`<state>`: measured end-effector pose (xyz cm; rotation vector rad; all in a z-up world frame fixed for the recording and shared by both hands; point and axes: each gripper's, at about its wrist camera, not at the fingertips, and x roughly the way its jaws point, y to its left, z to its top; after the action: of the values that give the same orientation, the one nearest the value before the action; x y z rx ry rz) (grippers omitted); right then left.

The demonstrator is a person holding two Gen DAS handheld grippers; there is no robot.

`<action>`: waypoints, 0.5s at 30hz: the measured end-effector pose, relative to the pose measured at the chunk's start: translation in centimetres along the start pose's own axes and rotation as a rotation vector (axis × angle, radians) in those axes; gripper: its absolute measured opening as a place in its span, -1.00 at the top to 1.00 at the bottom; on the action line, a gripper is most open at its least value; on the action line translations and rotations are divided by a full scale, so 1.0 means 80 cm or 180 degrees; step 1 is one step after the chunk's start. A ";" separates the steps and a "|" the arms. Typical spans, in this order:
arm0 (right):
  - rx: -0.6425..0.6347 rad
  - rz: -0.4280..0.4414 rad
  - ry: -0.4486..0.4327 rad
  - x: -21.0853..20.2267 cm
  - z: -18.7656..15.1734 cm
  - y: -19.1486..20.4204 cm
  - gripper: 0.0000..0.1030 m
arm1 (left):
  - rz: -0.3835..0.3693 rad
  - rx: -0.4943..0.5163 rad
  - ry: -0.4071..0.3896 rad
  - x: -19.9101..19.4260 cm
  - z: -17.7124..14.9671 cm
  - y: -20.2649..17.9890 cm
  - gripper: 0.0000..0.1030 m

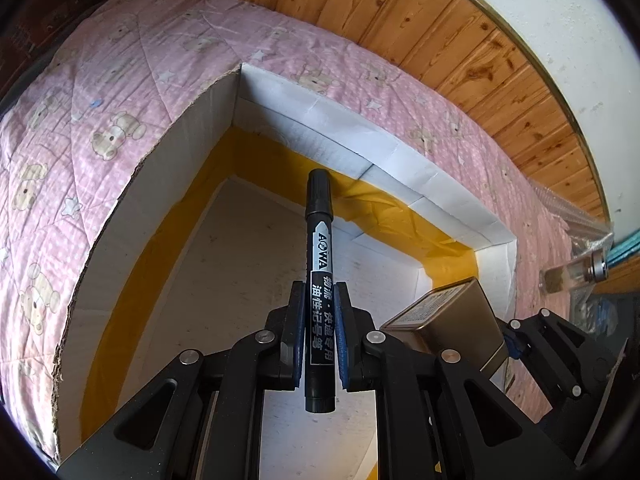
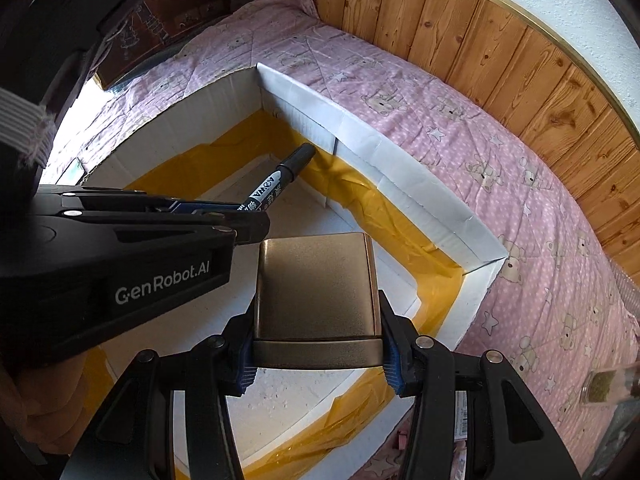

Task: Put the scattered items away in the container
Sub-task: 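Carry the marker and gold box together over the white box interior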

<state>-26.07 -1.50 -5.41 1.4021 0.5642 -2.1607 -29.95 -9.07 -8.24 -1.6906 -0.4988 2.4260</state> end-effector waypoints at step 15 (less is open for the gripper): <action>-0.0311 -0.0152 0.0445 0.034 0.011 0.004 0.01 | 0.0140 -0.0097 0.0239 0.020 -0.004 0.012 0.73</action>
<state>-27.49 -2.75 -7.61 1.5080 0.7517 -2.0530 -30.13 -9.46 -10.07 -1.8162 -0.4960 2.3859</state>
